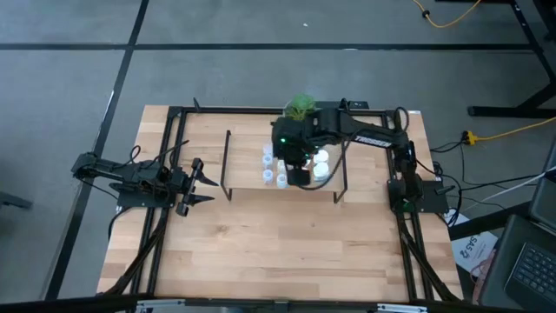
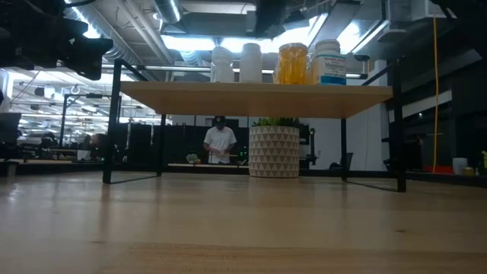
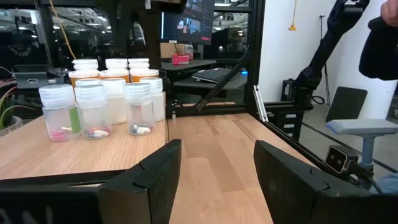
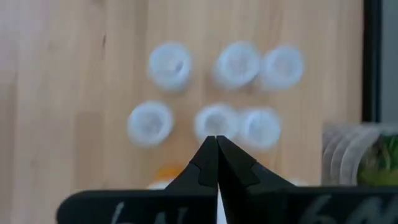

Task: Pick and place medicine bottles onto shelf by color
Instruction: Return to Home Position

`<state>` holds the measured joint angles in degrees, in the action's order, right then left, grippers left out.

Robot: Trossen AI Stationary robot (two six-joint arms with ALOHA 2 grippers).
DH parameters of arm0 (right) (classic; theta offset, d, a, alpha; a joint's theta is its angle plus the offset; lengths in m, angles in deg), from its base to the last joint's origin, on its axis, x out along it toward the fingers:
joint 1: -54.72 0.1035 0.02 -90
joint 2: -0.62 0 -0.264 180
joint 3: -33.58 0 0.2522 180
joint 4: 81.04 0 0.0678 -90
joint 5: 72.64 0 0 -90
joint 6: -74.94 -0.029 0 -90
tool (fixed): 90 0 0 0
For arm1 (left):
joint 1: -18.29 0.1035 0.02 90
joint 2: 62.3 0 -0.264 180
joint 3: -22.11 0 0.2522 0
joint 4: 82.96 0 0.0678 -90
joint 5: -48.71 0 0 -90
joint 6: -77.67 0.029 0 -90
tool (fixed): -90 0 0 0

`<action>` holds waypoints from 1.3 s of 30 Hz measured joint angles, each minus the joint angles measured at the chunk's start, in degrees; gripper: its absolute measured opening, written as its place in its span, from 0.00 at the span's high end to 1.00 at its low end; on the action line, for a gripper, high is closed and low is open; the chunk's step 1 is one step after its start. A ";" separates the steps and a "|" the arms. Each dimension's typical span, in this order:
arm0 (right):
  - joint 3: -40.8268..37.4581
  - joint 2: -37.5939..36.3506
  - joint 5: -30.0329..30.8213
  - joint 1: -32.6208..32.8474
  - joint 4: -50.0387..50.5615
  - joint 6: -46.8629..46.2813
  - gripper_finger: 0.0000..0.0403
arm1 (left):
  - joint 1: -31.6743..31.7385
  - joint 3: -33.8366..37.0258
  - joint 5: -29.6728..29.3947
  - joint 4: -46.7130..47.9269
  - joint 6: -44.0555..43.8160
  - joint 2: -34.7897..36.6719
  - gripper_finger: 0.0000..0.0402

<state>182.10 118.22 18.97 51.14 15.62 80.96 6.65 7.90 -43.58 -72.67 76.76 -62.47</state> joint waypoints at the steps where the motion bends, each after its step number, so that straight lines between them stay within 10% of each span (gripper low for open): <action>1: 0.22 -0.33 0.02 0.50 1.66 -0.89 1.00 | 0.00 0.00 0.00 0.00 0.00 0.00 0.51; 26: 0.02 -6.43 -0.55 13.82 7.03 -1.10 1.00 | 0.00 0.00 0.02 0.00 0.00 0.01 0.51; 39: -12.01 -14.93 3.34 24.27 -1.25 -8.24 0.97 | 0.00 0.00 0.02 0.00 0.00 0.02 0.51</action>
<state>170.09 103.29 22.31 75.41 14.37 72.72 6.65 7.90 -43.56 -72.67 76.76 -62.44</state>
